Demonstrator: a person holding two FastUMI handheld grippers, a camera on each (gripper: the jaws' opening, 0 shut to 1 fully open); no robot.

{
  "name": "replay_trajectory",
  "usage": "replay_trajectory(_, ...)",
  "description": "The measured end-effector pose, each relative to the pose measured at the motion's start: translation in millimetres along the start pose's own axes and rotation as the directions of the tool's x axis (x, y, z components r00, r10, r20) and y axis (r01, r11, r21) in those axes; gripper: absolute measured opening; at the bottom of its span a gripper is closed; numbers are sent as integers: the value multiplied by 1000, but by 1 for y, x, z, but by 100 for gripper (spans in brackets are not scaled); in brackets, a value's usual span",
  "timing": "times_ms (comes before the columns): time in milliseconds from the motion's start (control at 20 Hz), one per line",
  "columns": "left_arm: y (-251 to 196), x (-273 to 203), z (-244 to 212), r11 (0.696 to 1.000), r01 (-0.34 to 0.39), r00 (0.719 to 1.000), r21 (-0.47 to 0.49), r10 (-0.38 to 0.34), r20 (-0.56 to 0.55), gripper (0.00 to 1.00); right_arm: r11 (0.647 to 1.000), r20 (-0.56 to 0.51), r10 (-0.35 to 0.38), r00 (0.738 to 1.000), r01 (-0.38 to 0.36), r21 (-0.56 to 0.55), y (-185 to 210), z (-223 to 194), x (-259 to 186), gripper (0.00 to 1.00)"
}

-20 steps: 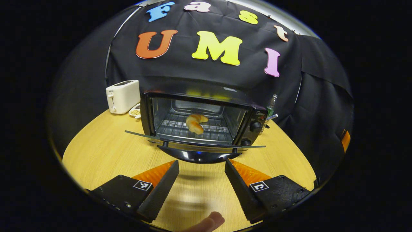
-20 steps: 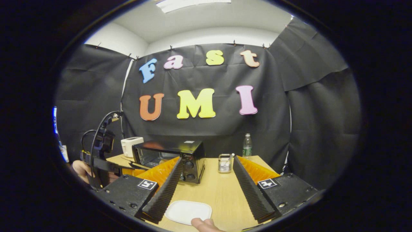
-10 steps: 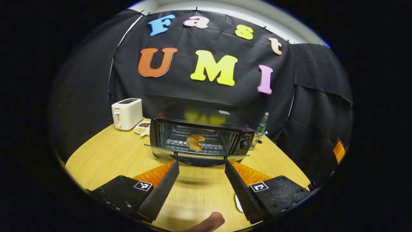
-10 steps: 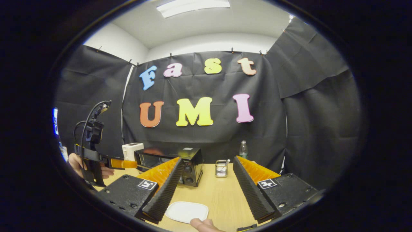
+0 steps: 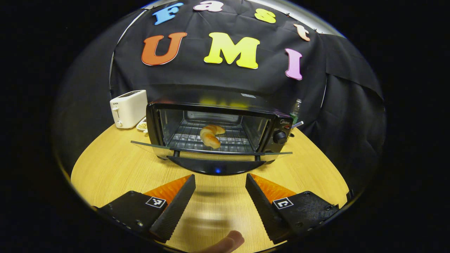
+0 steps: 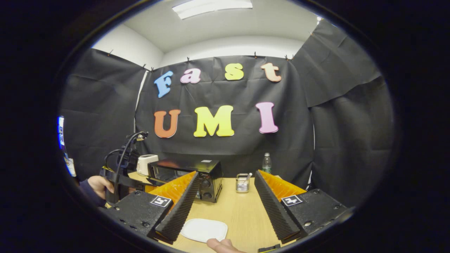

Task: Open the electric oven with the left hand, put the food in, and close the electric oven.

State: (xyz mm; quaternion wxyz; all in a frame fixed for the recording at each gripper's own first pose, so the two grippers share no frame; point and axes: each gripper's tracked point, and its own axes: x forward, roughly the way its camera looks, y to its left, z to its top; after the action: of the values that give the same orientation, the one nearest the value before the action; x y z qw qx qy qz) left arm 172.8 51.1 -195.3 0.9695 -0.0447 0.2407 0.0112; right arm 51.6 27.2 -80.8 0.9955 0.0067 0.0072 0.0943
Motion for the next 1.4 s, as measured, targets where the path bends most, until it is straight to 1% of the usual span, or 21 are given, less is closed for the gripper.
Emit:
replay_trajectory(150, 14, 8, 10, 999, -48, 999, -18, 48, 20, 95, 1000, -4, -5, 1000, 5, 4, -4, 0, 5, 96)
replay_trajectory(200, 15, 6, 11, 998, -50, 998, -25, 51, 26, 95, 1000, -4, -6, 1000, 6, 8, -4, 0, 6, 96)
replay_trajectory(400, 16, -14, 32, 998, -34, 994, -44, 38, 105, 95, 999, -13, -7, 1000, 7, 35, -3, 0, 7, 96)
replay_trajectory(500, 20, -26, 43, 998, -38, 990, -52, 45, 134, 95, 999, -13, -5, 1000, 6, 41, -1, 2, 2, 96)
replay_trajectory(600, 15, -32, 45, 998, -19, 989, -57, 27, 144, 94, 1000, 5, -7, 1000, 7, 22, -1, 9, -6, 96)
replay_trajectory(650, 16, -32, 46, 998, -24, 989, -56, 32, 148, 94, 1000, 15, -10, 1000, 10, 16, -1, 13, -8, 96)
replay_trajectory(750, 17, -33, 36, 998, -38, 992, -58, 44, 117, 95, 1000, 20, -17, 1000, 17, 7, -1, 15, -14, 96)
replay_trajectory(850, 6, -42, 34, 997, -3, 992, -74, 12, 128, 95, 1000, 22, -4, 1000, 4, -3, 4, 18, -21, 96)
replay_trajectory(900, 1, -50, 32, 997, 12, 990, -83, -1, 139, 95, 1000, 24, 0, 1000, 0, -5, 6, 19, -24, 96)
replay_trajectory(1000, -1, -74, 28, 996, 20, 985, -83, -5, 171, 95, 1000, 25, 5, 1000, -4, -8, 7, 21, -29, 96)
replay_trajectory(1150, -5, -121, 35, 997, 28, 968, -67, -11, 251, 95, 1000, 26, 4, 1000, -4, -1, 11, 26, -34, 96)
replay_trajectory(1250, -1, -156, 44, 999, 8, 949, -35, 4, 315, 95, 1000, 29, 7, 1000, -7, 21, 17, 31, -36, 96)
replay_trajectory(1400, 2, -203, 54, 999, -32, 924, 12, 25, 382, 94, 999, 33, 7, 999, -9, 48, 24, 41, -40, 96)
